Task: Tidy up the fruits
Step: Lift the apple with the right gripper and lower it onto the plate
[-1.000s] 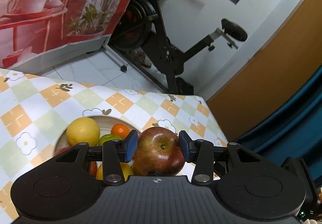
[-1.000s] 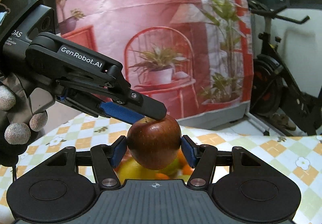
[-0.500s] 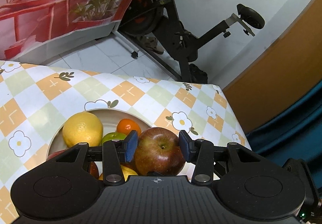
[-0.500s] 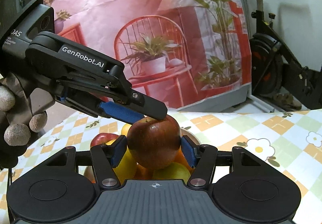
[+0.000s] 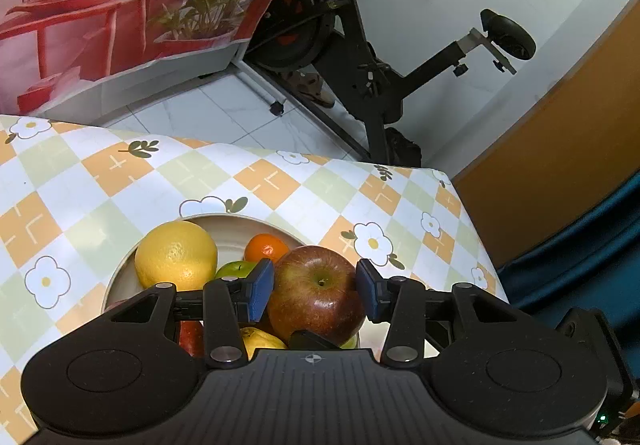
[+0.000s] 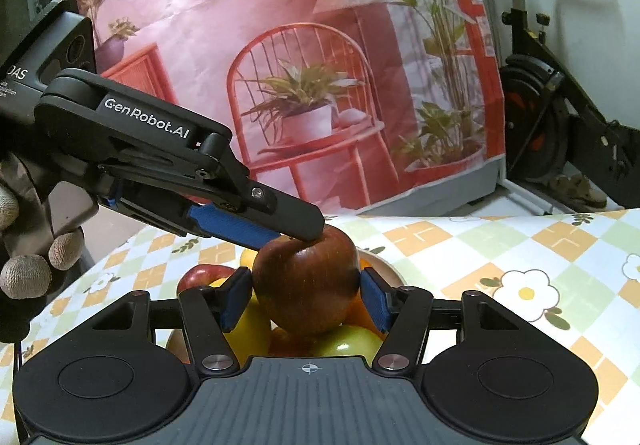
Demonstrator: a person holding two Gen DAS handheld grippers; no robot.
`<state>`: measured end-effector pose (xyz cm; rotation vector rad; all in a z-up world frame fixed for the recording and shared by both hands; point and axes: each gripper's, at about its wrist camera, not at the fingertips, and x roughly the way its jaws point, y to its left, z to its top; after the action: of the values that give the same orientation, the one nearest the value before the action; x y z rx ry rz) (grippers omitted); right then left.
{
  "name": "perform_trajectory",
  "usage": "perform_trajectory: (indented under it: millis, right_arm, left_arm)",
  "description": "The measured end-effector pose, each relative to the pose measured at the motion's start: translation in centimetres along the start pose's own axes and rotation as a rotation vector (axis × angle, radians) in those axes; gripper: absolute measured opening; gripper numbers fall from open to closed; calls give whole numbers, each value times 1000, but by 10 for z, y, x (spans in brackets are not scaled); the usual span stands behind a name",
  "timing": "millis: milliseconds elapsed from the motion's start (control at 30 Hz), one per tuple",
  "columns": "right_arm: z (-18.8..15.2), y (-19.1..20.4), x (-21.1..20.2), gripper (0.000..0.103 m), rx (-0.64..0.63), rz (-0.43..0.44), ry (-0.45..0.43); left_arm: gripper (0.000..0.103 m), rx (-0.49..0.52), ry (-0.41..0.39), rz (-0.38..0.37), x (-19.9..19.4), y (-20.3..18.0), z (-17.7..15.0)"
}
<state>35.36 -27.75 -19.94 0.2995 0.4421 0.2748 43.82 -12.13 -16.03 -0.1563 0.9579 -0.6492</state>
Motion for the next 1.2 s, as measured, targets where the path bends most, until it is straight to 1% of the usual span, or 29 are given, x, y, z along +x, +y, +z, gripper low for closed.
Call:
perform_trajectory:
  millis: [333,500,567,867,933,967,1100,1200]
  right_arm:
    - [2,2,2,58,-6,-7,8]
    - [2,2,2,59,-6,-26,12]
    - [2,2,3,62,1,-38,21]
    - [1,1,0,62,-2,-47,18]
    - [1,0,1,62,-1,-49,23]
    - [1,-1,1,62,1,-50,25]
    - [0,-4,1,61,37,-34,29]
    - [-1,-2,3,61,27,-38,36]
  left_arm:
    - [50,-4,-6,10,-1,0,-2]
    - [50,-5,-16,21,-4,2,-3]
    - [50,-2,-19,22,-6,2,-3]
    - [51,5,-20,35,-5,1,-3]
    - [52,8,-19,39,-4,1,-3]
    - [55,10,-20,45,-4,0,-3]
    - [56,14,-3,37,-3,0,-4]
    - [56,30,-8,47,-3,-3,-5]
